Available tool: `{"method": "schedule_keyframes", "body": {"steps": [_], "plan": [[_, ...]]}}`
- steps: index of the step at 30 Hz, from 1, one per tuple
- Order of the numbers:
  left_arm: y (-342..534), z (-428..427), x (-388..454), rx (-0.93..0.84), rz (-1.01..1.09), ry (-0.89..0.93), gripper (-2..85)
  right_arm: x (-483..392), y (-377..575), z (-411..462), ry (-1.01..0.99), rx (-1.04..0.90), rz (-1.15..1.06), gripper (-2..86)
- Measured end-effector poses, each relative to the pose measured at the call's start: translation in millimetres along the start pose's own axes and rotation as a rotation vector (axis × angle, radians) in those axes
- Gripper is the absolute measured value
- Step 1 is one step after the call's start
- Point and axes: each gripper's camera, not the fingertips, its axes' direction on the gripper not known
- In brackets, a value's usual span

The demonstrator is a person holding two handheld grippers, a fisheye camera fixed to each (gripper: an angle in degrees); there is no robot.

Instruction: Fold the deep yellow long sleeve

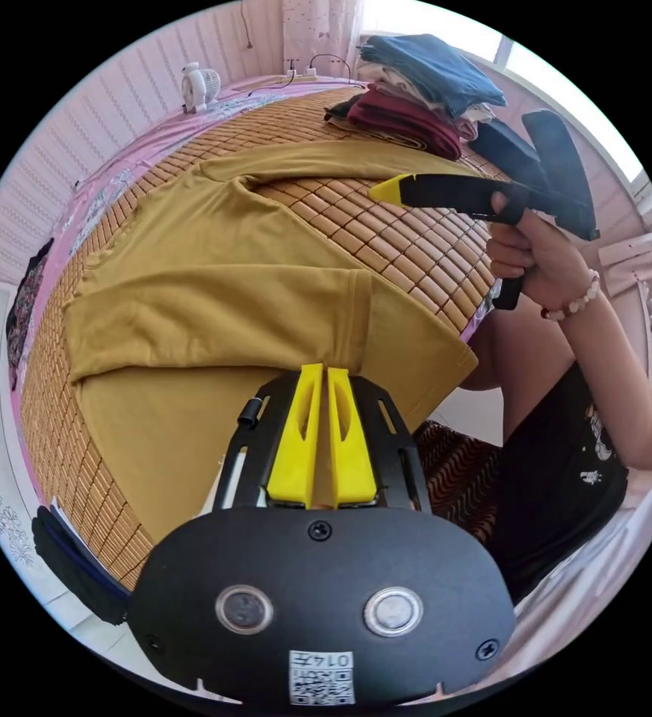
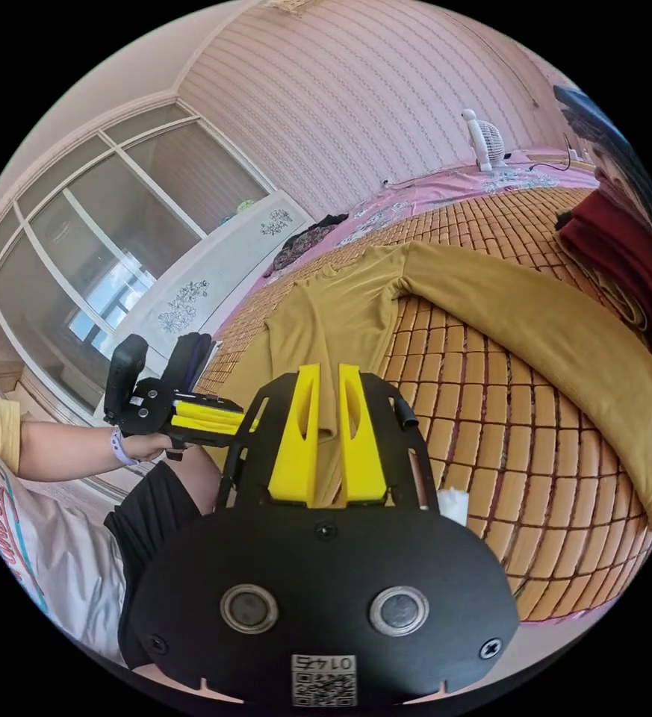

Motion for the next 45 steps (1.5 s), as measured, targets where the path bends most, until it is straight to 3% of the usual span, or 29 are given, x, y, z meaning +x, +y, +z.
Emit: {"method": "schedule_keyframes", "body": {"steps": [4, 6, 12, 16, 20, 23, 26, 29, 33, 38, 45], "plan": [[-10, -19, 11, 0.045, -0.017, -0.048, -0.8, -11, -7, 19, 0.008, -0.153, -0.049, 2.2], [-22, -16, 16, 0.029, -0.034, -0.04, -0.9, -14, -8, 46, 0.115, -0.334, -0.048, 1.0], [-36, -8, 24, -0.036, -0.052, -0.011, -1.0, -14, -7, 38, 0.186, -0.403, -0.059, 0.1], [-42, -29, 20, -0.025, -0.064, 0.028, -1.0, 15, -7, -34, 0.26, -0.146, 0.112, 0.6], [-60, -82, 29, 0.146, 0.026, -0.078, -0.9, 58, 37, -156, 0.393, 0.31, 0.445, 5.7], [-92, -115, 36, 0.281, 0.096, -0.173, -0.8, 81, 83, -213, 0.567, 0.451, 0.67, 11.8], [-137, -131, 42, 0.392, 0.101, -0.099, 0.2, 101, 123, -246, 0.546, 0.603, 0.843, 14.4], [-184, -125, 57, 0.47, 0.087, 0.018, 2.6, 122, 138, -252, 0.474, 0.606, 0.922, 16.6], [-251, -94, 100, 0.432, 0.167, 0.193, 7.6, 129, 139, -255, 0.516, 0.576, 0.896, 17.4], [-312, -69, 147, 0.375, 0.332, 0.197, 8.0, 145, 158, -272, 0.478, 0.614, 0.954, 15.9], [-375, -38, 193, 0.274, 0.383, 0.175, 6.1, 151, 163, -289, 0.471, 0.671, 0.969, 13.2]]}}
